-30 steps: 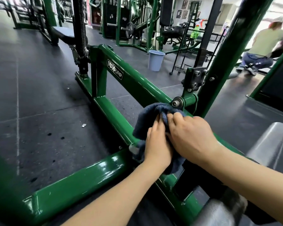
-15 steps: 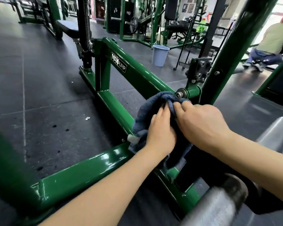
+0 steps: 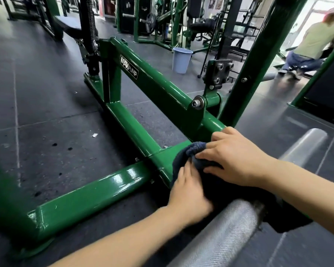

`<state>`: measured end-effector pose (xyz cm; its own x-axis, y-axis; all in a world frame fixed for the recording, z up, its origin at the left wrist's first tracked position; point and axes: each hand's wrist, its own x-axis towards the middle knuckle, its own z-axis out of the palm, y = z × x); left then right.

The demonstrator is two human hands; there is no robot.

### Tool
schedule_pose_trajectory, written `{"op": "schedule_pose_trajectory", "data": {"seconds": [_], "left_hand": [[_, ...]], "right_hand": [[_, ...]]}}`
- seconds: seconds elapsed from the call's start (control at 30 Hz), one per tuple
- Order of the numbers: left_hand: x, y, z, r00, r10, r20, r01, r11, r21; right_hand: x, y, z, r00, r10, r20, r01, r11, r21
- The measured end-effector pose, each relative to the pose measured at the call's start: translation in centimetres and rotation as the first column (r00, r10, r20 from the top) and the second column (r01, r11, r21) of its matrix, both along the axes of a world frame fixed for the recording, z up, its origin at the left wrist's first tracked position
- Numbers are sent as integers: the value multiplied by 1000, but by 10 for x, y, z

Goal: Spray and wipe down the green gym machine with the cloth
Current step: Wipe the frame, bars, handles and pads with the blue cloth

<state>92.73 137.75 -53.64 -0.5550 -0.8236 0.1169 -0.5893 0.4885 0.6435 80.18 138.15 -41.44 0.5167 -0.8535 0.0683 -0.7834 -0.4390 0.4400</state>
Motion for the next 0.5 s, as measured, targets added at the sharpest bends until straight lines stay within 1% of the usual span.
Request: {"op": "schedule_pose_trajectory", "data": {"seconds": [0.03,0.13,0.17,0.23,0.27,0.3,0.33,0.37,0.4,0.43,0.47,0.5], "left_hand": [[-3,0,-3,1000,1,18,-1,1000,6],[-7,1,-3,998,59,-9,-59,998,-7],[-9,3,-4,996,87,-18,-88,995,-55],[-11,9,-1,992,122,15,-119,984,-131],[-11,12,0,993,115,37,-113,992,-55],[-11,14,-1,993,98,64,-101,994,52],[-11,17,-3,993,68,101,-84,983,165],[-12,18,-7,991,44,124,-70,974,214],[-10,20,-7,988,21,153,-57,970,235],[-9,19,-11,983,-9,181,-34,972,233],[-6,17,-9,977,-42,208,-10,971,241],[-3,13,-8,971,-77,226,21,971,240]], "right_hand": [[0,1,-2,1000,-6,-3,6,1000,10],[1,2,-3,1000,-17,16,16,999,36],[2,3,-2,999,-29,21,28,999,43],[3,8,-2,998,-55,24,53,997,64],[4,11,-4,996,-69,50,65,995,73],[4,16,-5,992,-75,98,69,996,63],[4,22,-7,983,-73,171,70,997,21],[3,29,-10,962,-61,266,81,994,-67],[4,37,-12,928,-48,370,126,974,-189],[5,46,-14,880,-47,473,212,929,-304],[6,58,-17,817,-67,573,340,858,-385],[8,71,-20,736,-94,670,477,774,-416]]}}
